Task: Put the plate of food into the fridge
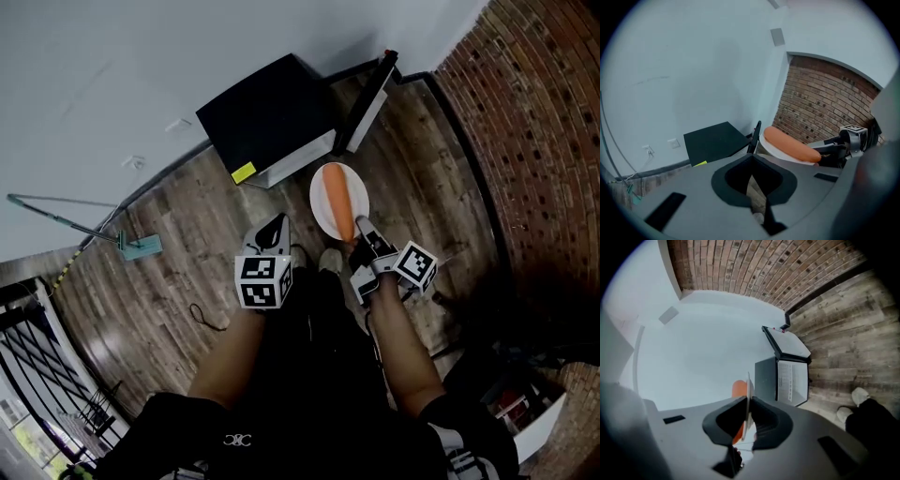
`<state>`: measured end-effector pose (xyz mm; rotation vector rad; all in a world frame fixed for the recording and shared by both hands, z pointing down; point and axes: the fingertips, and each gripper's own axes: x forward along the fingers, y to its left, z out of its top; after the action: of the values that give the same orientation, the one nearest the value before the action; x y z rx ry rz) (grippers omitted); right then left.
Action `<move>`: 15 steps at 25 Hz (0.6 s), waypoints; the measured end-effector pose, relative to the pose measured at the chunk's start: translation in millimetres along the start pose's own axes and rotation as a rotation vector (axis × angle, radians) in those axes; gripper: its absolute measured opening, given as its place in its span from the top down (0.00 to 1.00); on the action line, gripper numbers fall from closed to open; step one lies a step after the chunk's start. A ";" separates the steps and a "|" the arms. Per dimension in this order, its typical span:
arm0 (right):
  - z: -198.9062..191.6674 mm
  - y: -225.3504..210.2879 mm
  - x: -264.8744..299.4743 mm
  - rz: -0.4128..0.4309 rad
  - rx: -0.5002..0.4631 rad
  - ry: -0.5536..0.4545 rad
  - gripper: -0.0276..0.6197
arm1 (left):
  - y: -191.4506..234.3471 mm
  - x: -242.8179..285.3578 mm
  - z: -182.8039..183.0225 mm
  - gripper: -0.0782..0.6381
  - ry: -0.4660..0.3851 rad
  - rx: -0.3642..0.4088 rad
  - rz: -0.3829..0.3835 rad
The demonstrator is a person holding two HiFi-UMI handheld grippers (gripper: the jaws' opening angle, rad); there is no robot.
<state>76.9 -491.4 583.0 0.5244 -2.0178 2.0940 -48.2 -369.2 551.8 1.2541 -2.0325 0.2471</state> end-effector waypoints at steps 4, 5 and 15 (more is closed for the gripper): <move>11.7 -56.1 24.8 -0.041 -0.013 0.043 0.89 | 6.4 52.7 -35.6 0.89 0.037 -0.032 0.029; 16.8 -71.4 31.6 -0.046 -0.019 0.044 0.89 | 8.2 68.0 -43.8 0.89 0.038 -0.041 0.033; 27.2 -234.7 163.1 -0.076 -0.115 0.085 0.89 | 88.2 221.7 -148.0 0.89 -0.018 -0.063 0.093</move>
<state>17.3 -522.5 862.1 0.4763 -2.0233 1.9104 -109.9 -404.9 823.4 1.1292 -2.1003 0.2146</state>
